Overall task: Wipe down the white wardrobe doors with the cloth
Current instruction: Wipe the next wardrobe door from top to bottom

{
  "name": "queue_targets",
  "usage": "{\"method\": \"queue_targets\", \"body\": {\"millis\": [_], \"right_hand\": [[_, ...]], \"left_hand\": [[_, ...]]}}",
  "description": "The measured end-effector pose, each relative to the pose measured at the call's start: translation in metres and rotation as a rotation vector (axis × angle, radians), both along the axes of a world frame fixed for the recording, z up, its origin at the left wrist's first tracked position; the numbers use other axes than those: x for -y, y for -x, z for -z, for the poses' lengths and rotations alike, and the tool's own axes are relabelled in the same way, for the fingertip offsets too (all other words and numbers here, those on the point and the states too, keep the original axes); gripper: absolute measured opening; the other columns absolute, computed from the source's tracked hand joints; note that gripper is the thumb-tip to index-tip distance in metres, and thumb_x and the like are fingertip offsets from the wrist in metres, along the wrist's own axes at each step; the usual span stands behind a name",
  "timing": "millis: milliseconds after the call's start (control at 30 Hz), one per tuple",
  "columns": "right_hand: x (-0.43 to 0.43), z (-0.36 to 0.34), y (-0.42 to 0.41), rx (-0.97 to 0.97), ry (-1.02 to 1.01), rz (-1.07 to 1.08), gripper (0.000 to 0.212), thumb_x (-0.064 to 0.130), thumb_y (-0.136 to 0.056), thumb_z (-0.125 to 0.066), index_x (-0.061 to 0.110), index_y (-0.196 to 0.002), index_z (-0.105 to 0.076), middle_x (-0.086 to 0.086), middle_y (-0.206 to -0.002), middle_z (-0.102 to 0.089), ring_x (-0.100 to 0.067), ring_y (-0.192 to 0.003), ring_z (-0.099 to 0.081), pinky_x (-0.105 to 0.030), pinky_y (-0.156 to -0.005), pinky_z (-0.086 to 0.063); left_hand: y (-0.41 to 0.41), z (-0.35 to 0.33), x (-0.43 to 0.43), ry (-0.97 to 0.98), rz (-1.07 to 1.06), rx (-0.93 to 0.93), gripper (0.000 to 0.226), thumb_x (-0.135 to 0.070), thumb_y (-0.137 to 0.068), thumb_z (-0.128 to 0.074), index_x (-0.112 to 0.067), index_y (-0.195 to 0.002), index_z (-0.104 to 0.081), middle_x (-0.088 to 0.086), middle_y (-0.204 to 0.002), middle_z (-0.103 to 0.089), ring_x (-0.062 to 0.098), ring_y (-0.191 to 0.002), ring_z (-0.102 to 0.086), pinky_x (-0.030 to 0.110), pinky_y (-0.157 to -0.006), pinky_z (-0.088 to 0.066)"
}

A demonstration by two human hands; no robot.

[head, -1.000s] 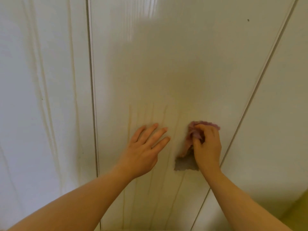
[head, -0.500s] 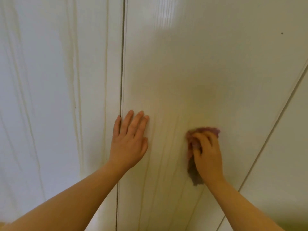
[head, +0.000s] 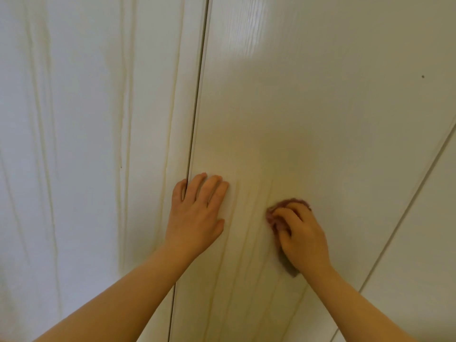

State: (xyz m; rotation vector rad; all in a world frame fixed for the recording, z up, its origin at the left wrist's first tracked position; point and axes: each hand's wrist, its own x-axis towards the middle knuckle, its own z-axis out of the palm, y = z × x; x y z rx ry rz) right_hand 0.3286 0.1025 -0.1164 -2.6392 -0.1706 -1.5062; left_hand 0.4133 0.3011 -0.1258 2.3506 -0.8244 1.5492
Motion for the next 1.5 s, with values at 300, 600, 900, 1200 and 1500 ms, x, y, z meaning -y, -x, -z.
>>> {"method": "queue_targets", "body": {"millis": [300,600,900,1200,1500], "right_hand": [[-0.009,-0.005,-0.005,0.065,-0.083,0.012,0.029,0.019,-0.081,-0.044,0.006,-0.088,-0.068,-0.013,-0.093,-0.061,-0.018,-0.087,-0.046,-0.024,-0.072,-0.044],[-0.024,-0.052,-0.027,0.257,-0.282,0.023,0.018,0.001,-0.082,-0.050,-0.001,-0.095,-0.063,-0.020,-0.098,-0.055,-0.022,-0.089,-0.046,-0.022,-0.078,-0.034],[-0.029,-0.041,-0.034,0.214,-0.151,-0.024,0.028,0.014,-0.081,-0.039,0.002,-0.090,-0.063,-0.017,-0.092,-0.057,-0.025,-0.085,-0.046,-0.030,-0.076,-0.036],[-0.035,-0.020,-0.031,0.144,0.121,-0.019,0.024,0.009,-0.076,-0.050,0.015,-0.099,-0.054,-0.012,-0.091,-0.060,-0.028,-0.078,-0.054,-0.037,-0.069,-0.048],[-0.038,0.015,-0.035,0.095,0.289,-0.071,0.022,0.006,-0.077,-0.053,0.014,-0.097,-0.059,-0.007,-0.096,-0.055,-0.027,-0.076,-0.050,-0.035,-0.068,-0.041]], "left_hand": [[0.002,0.003,-0.001,-0.021,-0.012,-0.052,0.103,-0.038,-0.042,-0.089,-0.012,-0.129,-0.040,0.006,-0.132,-0.037,0.030,-0.125,-0.035,0.049,-0.103,-0.021],[0.001,-0.003,0.000,-0.029,-0.027,-0.049,0.106,-0.042,-0.036,-0.092,-0.013,-0.125,-0.042,0.007,-0.128,-0.039,0.029,-0.119,-0.038,0.052,-0.102,-0.019],[0.000,-0.006,-0.001,-0.032,-0.016,-0.040,0.108,-0.044,-0.034,-0.092,-0.014,-0.124,-0.042,0.007,-0.126,-0.039,0.030,-0.117,-0.038,0.052,-0.102,-0.020],[0.001,-0.007,-0.003,-0.040,-0.029,-0.053,0.110,-0.044,-0.033,-0.092,-0.013,-0.126,-0.041,0.008,-0.127,-0.038,0.030,-0.117,-0.038,0.052,-0.102,-0.019],[0.002,-0.006,-0.002,-0.048,-0.023,-0.054,0.110,-0.044,-0.033,-0.093,-0.013,-0.125,-0.041,0.007,-0.128,-0.038,0.029,-0.118,-0.038,0.053,-0.101,-0.021]]}}
